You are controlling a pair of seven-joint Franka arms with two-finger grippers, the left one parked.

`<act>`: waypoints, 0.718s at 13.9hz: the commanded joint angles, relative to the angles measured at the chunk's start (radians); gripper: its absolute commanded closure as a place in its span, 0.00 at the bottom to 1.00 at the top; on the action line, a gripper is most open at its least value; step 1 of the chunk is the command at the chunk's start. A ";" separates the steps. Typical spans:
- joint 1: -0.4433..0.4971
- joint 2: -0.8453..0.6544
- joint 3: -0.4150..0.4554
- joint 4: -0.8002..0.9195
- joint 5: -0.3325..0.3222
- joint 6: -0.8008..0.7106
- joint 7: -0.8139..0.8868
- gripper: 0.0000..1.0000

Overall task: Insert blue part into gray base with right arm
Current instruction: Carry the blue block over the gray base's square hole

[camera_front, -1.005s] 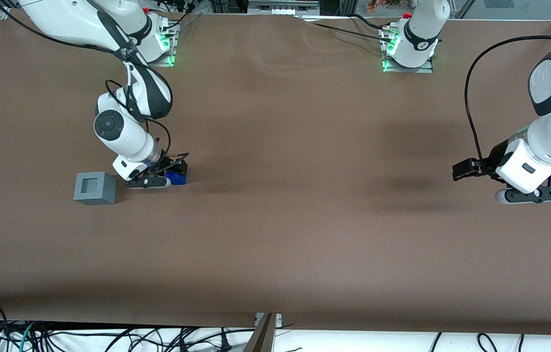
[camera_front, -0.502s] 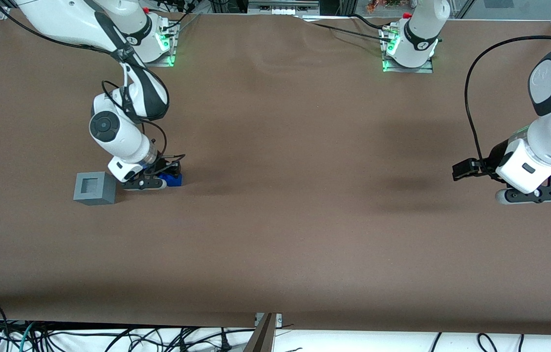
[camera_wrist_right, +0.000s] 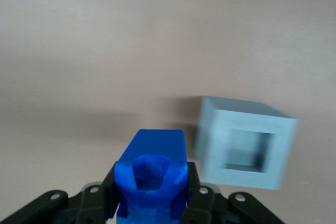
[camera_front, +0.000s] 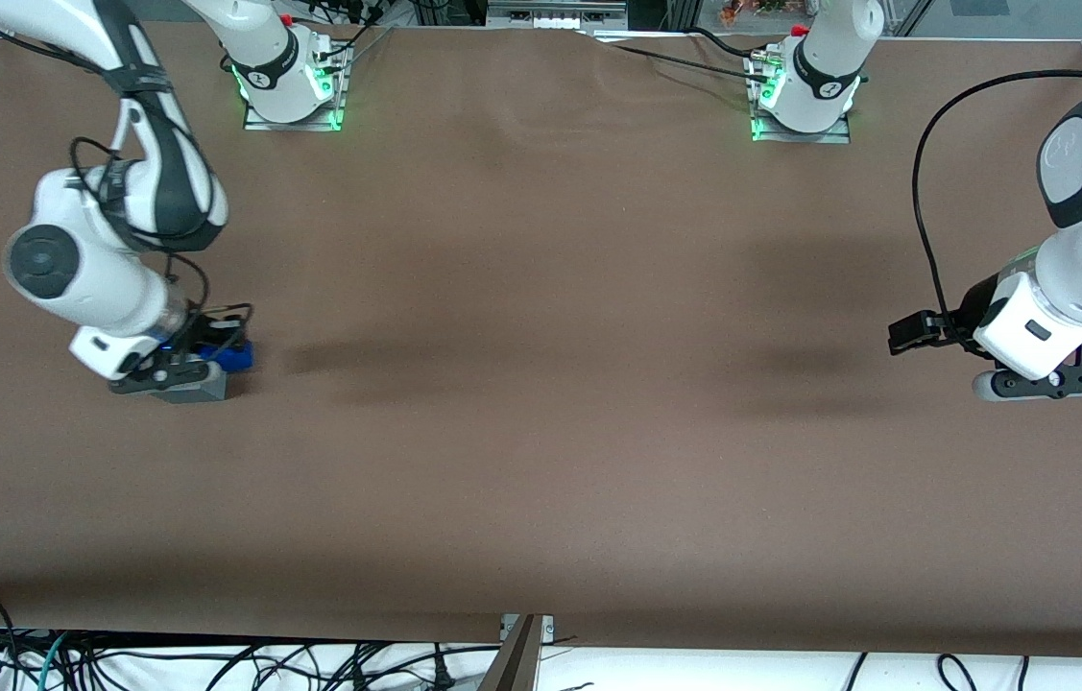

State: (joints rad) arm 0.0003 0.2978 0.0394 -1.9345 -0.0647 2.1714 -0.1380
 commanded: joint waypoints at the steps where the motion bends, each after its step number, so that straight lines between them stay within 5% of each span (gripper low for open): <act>1: 0.003 -0.003 -0.067 -0.001 0.039 -0.019 -0.136 0.83; 10: 0.003 -0.016 -0.174 -0.014 0.088 -0.013 -0.253 0.82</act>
State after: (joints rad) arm -0.0011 0.2936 -0.1257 -1.9360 -0.0049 2.1541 -0.3695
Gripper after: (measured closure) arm 0.498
